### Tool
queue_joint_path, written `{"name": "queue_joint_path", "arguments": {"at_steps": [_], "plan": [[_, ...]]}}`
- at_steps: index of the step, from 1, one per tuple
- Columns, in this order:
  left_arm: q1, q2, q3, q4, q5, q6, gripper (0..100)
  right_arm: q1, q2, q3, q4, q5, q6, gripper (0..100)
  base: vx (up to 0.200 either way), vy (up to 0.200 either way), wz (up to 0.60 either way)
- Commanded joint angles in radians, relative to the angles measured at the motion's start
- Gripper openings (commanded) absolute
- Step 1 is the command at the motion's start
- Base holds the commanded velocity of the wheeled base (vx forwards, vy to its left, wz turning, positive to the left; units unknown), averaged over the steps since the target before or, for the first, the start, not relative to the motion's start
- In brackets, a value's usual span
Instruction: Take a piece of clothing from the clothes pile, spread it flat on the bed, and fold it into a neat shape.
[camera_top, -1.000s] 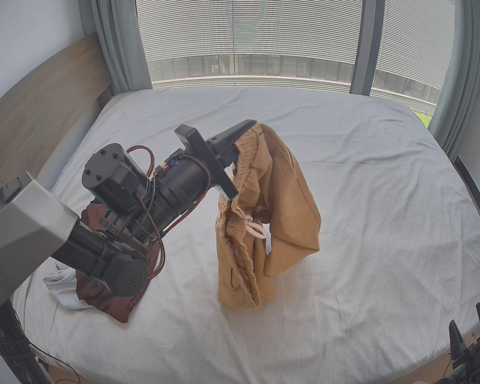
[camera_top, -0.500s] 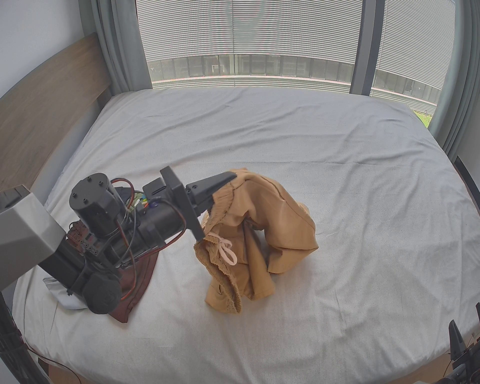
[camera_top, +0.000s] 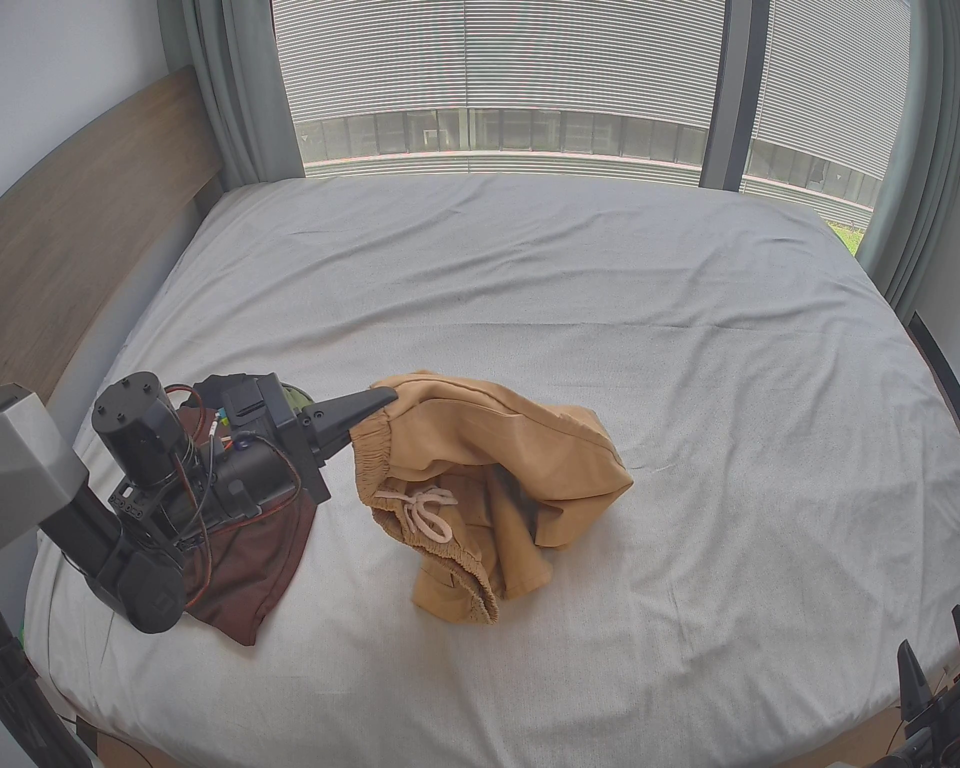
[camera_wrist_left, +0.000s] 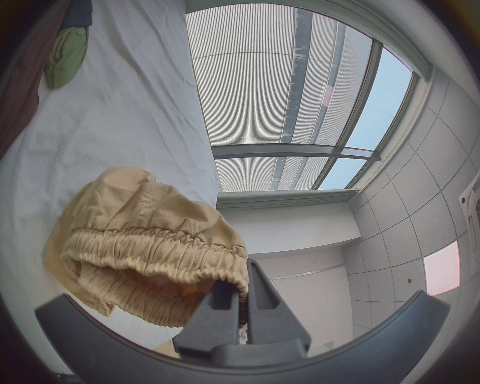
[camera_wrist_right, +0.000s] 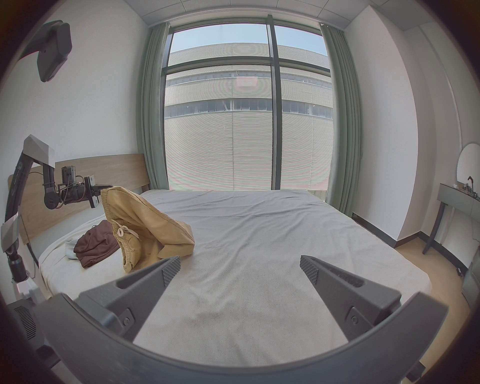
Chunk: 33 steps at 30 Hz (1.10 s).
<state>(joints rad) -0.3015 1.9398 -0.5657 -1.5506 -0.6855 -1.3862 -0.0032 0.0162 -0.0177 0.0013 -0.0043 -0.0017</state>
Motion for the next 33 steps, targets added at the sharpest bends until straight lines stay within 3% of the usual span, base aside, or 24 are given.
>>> {"name": "queue_joint_path", "arguments": {"at_steps": [1, 8, 15, 33], "plan": [[0.027, -0.010, 0.007, 0.000, -0.008, 0.018, 0, 0.000, -0.005, 0.018, 0.000, 0.000, 0.000, 100, 0.000, 0.000, 0.00], [0.108, 0.018, 0.033, 0.003, -0.118, 0.173, 0, 0.000, -0.005, 0.018, -0.001, 0.000, -0.003, 100, 0.000, 0.000, 0.00], [0.185, 0.047, 0.029, 0.004, -0.150, 0.216, 0, -0.001, -0.005, 0.018, -0.001, 0.001, -0.001, 100, 0.000, 0.000, 0.00], [0.159, 0.097, 0.049, 0.003, -0.141, 0.378, 0, -0.001, -0.005, 0.018, -0.001, 0.000, 0.009, 100, 0.000, 0.000, 0.00]]}}
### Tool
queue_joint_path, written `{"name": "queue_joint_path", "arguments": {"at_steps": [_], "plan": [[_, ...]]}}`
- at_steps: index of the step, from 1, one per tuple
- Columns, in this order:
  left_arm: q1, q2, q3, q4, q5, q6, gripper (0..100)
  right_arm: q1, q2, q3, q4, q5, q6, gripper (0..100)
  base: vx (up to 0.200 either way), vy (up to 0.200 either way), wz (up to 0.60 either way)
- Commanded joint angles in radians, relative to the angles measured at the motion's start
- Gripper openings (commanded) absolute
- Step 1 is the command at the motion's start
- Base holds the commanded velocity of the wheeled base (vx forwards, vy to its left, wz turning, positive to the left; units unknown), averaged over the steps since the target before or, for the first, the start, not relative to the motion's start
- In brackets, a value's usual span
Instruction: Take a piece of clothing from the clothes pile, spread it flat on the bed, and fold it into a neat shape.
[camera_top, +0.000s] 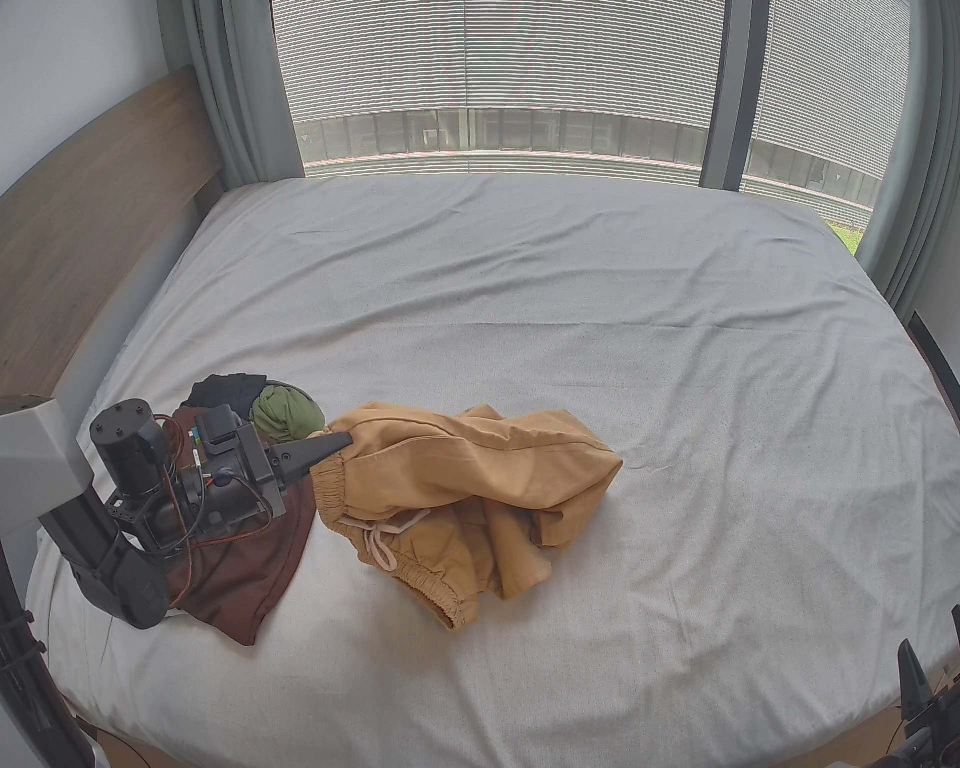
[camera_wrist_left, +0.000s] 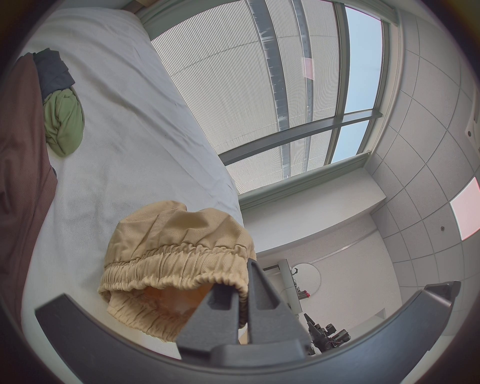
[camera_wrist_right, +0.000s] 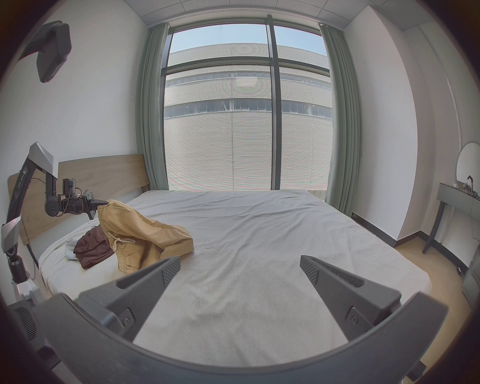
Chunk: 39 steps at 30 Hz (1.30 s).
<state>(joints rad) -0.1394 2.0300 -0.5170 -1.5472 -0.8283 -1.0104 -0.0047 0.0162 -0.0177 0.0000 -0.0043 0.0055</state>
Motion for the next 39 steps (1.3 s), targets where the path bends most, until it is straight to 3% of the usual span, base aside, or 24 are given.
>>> {"name": "queue_joint_path", "arguments": {"at_steps": [1, 7, 9, 11, 15, 18, 19, 22, 25, 29, 30, 33, 35, 39], "plan": [[-0.003, 0.007, 0.000, -0.001, 0.003, 0.004, 0, -0.001, -0.005, 0.018, 0.000, 0.000, 0.002, 100, 0.000, 0.000, 0.00], [-0.003, 0.003, 0.002, -0.001, 0.005, 0.006, 0, 0.000, -0.007, 0.018, -0.011, -0.010, 0.016, 100, 0.000, 0.000, 0.00], [-0.005, -0.001, 0.003, -0.001, 0.005, 0.012, 0, -0.001, -0.007, -0.004, -0.077, -0.014, 0.021, 100, 0.000, 0.000, 0.00], [-0.005, 0.001, 0.000, -0.001, 0.006, 0.027, 0, -0.012, 0.030, -0.084, -0.167, -0.017, 0.024, 100, 0.000, 0.000, 0.00], [-0.005, 0.007, -0.011, -0.001, 0.009, 0.056, 0, 0.012, 0.194, -0.188, -0.153, -0.006, 0.030, 100, 0.000, 0.000, 0.00], [0.004, 0.001, -0.021, -0.001, 0.034, 0.053, 0, 0.095, 0.306, -0.205, -0.146, 0.043, 0.110, 100, 0.000, 0.000, 0.00], [0.012, -0.001, -0.029, 0.001, 0.041, 0.049, 0, 0.129, 0.393, -0.234, -0.149, 0.087, 0.218, 100, 0.000, 0.000, 0.00], [0.035, -0.001, -0.032, 0.001, 0.041, 0.049, 0, 0.160, 0.527, -0.317, -0.153, 0.150, 0.379, 100, 0.000, 0.000, 0.00], [0.046, 0.006, -0.037, 0.001, 0.040, 0.049, 0, 0.175, 0.616, -0.363, -0.176, 0.193, 0.427, 100, 0.000, 0.000, 0.00], [0.078, 0.009, -0.046, 0.004, 0.029, 0.049, 0, 0.181, 0.788, -0.380, -0.296, 0.222, 0.436, 100, 0.000, 0.000, 0.00], [0.083, 0.016, -0.047, 0.004, 0.029, 0.052, 0, 0.183, 0.912, -0.378, -0.411, 0.225, 0.439, 100, 0.000, 0.000, 0.00], [0.083, 0.033, -0.051, 0.003, 0.031, 0.058, 0, 0.186, 1.076, -0.375, -0.551, 0.225, 0.439, 100, 0.000, 0.000, 0.00], [0.083, 0.038, -0.051, 0.004, 0.031, 0.061, 0, 0.193, 1.127, -0.377, -0.588, 0.228, 0.439, 100, 0.000, 0.000, 0.00], [0.099, 0.052, -0.060, 0.004, 0.031, 0.072, 0, 0.206, 1.302, -0.410, -0.712, 0.296, 0.490, 100, 0.000, 0.000, 0.00]]}}
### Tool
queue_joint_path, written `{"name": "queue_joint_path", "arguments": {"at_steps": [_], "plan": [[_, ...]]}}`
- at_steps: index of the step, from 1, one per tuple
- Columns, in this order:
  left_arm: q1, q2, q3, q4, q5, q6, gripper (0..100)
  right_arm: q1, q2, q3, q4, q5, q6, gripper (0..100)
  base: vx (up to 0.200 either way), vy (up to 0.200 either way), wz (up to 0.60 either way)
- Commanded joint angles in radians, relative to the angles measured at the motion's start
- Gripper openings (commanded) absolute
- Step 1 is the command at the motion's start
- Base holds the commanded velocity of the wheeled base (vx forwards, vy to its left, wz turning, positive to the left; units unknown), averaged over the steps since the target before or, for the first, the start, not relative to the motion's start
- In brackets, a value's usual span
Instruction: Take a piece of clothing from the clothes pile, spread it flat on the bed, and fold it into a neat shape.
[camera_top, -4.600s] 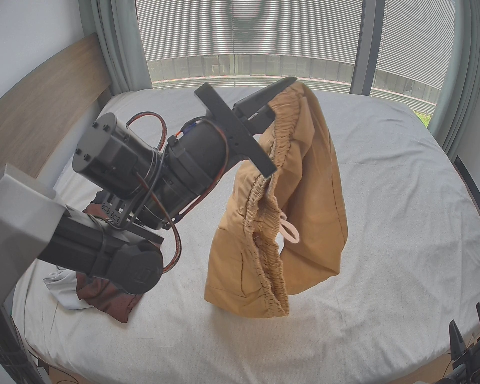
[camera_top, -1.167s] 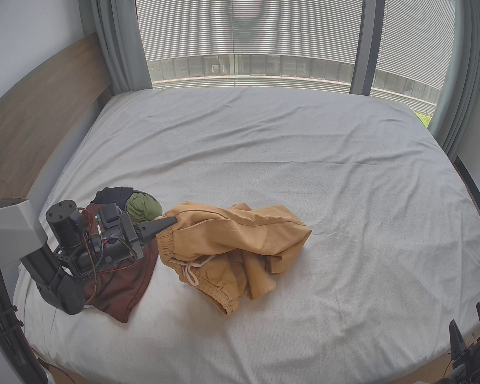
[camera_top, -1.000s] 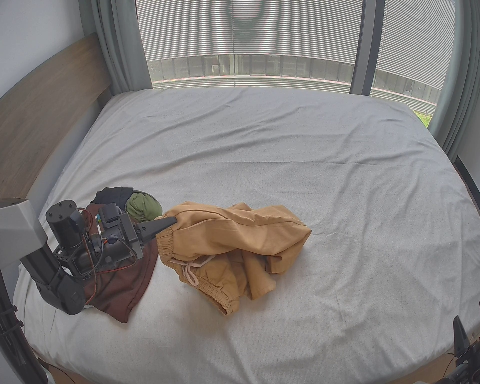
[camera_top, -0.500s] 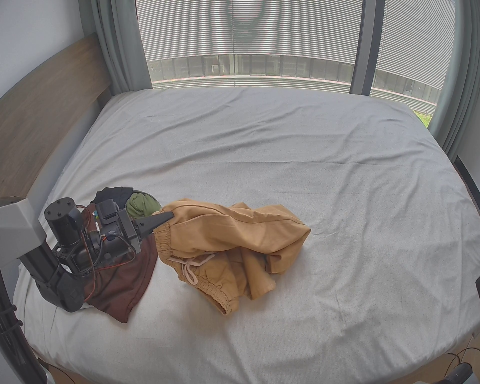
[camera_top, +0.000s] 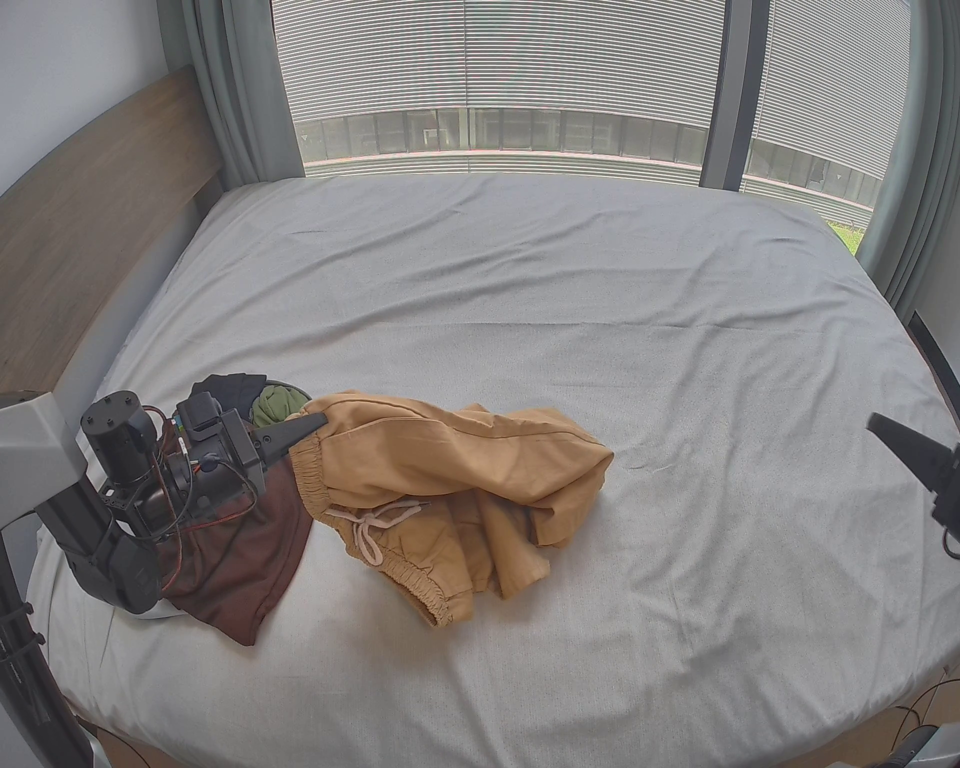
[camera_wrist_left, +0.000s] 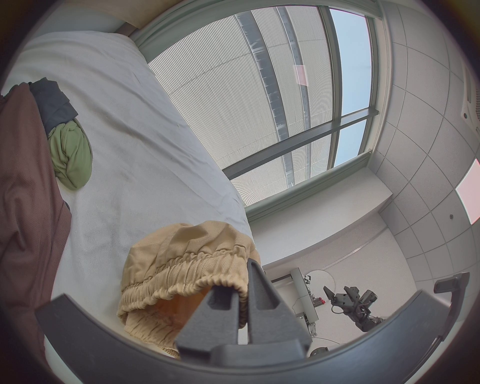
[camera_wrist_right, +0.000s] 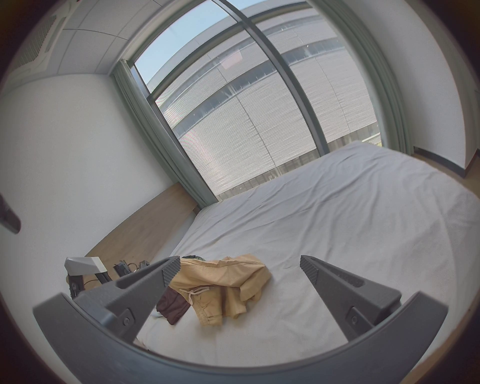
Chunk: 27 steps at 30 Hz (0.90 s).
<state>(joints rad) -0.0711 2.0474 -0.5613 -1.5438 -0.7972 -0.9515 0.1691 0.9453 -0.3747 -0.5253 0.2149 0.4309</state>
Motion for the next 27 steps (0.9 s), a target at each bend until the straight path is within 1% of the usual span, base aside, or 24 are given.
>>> {"name": "queue_joint_path", "arguments": {"at_steps": [1, 2, 3, 6, 8, 11, 12, 14, 18, 21, 25, 27], "plan": [[0.033, 0.036, -0.016, 0.001, 0.000, 0.016, 0, 0.032, 0.395, -0.067, -0.200, 0.093, 0.089, 100, 0.000, 0.000, 0.00], [0.033, 0.037, -0.016, 0.001, 0.000, 0.016, 0, 0.032, 0.405, -0.073, -0.205, 0.103, 0.100, 100, 0.000, 0.000, 0.00], [0.033, 0.046, -0.016, -0.001, 0.000, 0.017, 0, 0.030, 0.443, -0.096, -0.216, 0.132, 0.135, 100, 0.000, 0.000, 0.00], [0.031, 0.054, -0.014, 0.001, 0.000, 0.039, 0, 0.027, 0.513, -0.125, -0.237, 0.164, 0.166, 100, 0.000, 0.000, 0.00], [0.027, 0.056, -0.011, -0.001, 0.000, 0.057, 0, 0.027, 0.566, -0.135, -0.274, 0.170, 0.169, 100, 0.000, 0.000, 0.00], [0.017, 0.054, -0.002, -0.002, -0.002, 0.071, 0, 0.032, 0.647, -0.132, -0.369, 0.172, 0.166, 100, 0.000, 0.000, 0.00], [0.016, 0.054, -0.002, -0.002, -0.002, 0.073, 0, 0.032, 0.655, -0.132, -0.378, 0.172, 0.166, 100, 0.000, 0.000, 0.00], [0.005, 0.051, 0.000, -0.002, -0.002, 0.073, 0, 0.033, 0.725, -0.132, -0.453, 0.172, 0.163, 100, 0.000, 0.000, 0.00], [0.004, 0.051, 0.000, -0.002, 0.000, 0.074, 0, 0.035, 0.802, -0.139, -0.507, 0.172, 0.163, 100, 0.000, 0.000, 0.00], [0.004, 0.054, -0.002, -0.002, 0.000, 0.077, 0, 0.032, 0.914, -0.151, -0.568, 0.175, 0.163, 100, 0.000, 0.000, 0.00], [0.010, 0.056, -0.002, -0.002, 0.001, 0.102, 0, 0.032, 1.003, -0.151, -0.627, 0.189, 0.164, 100, 0.000, 0.000, 0.00], [0.008, 0.056, -0.002, -0.002, 0.009, 0.115, 0, 0.035, 1.083, -0.145, -0.688, 0.190, 0.166, 100, 0.000, 0.000, 0.00]]}}
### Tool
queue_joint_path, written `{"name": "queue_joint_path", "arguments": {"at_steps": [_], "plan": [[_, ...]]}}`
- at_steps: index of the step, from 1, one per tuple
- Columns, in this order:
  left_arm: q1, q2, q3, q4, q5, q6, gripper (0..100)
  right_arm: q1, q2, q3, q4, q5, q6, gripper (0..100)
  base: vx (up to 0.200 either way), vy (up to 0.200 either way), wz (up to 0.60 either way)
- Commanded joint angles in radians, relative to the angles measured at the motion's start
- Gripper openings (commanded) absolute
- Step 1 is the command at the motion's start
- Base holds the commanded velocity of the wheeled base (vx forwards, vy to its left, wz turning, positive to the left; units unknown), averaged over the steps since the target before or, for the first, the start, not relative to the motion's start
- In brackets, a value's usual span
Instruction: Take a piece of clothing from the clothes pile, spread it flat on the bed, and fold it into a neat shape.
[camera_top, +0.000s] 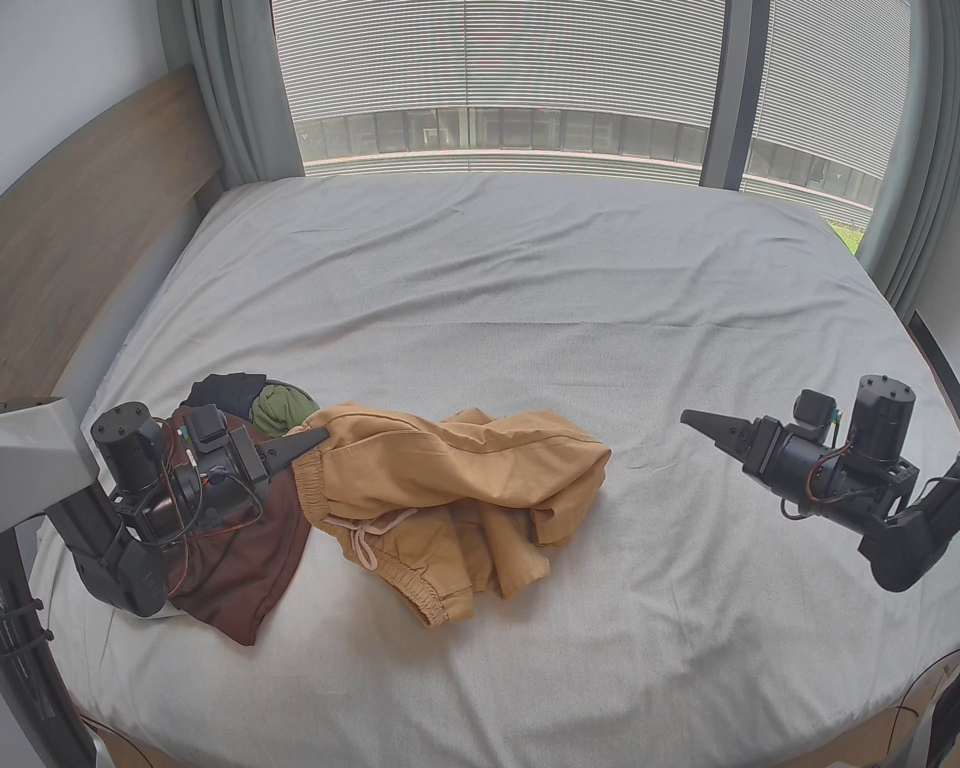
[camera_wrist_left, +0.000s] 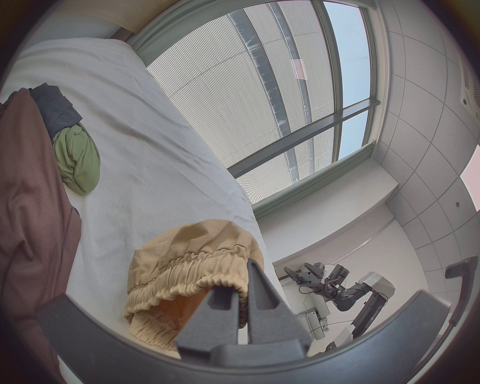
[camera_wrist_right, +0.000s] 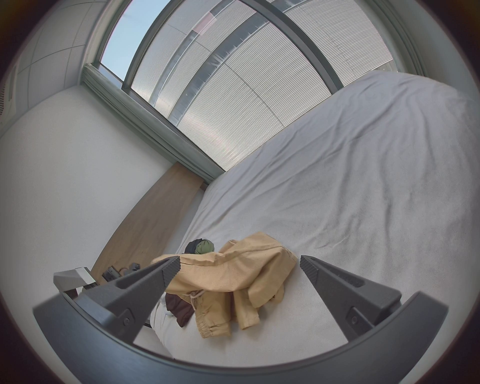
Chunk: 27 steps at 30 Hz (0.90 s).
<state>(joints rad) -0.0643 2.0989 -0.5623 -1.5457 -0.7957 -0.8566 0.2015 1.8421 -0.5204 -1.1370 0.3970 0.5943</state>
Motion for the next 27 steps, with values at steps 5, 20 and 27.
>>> {"name": "queue_joint_path", "arguments": {"at_steps": [5, 20, 27], "plan": [[0.001, -0.008, -0.007, -0.001, 0.007, 0.021, 0, 0.012, 0.298, 0.002, -0.173, 0.005, 0.025, 100, 0.000, 0.000, 0.00], [0.021, -0.036, -0.014, -0.001, 0.010, 0.021, 0, 0.101, 0.514, -0.179, -0.231, 0.005, 0.197, 100, 0.000, 0.000, 0.00], [0.027, -0.040, -0.022, -0.001, 0.010, 0.021, 0, 0.115, 0.548, -0.262, -0.224, 0.006, 0.240, 100, 0.000, 0.000, 0.00]]}}
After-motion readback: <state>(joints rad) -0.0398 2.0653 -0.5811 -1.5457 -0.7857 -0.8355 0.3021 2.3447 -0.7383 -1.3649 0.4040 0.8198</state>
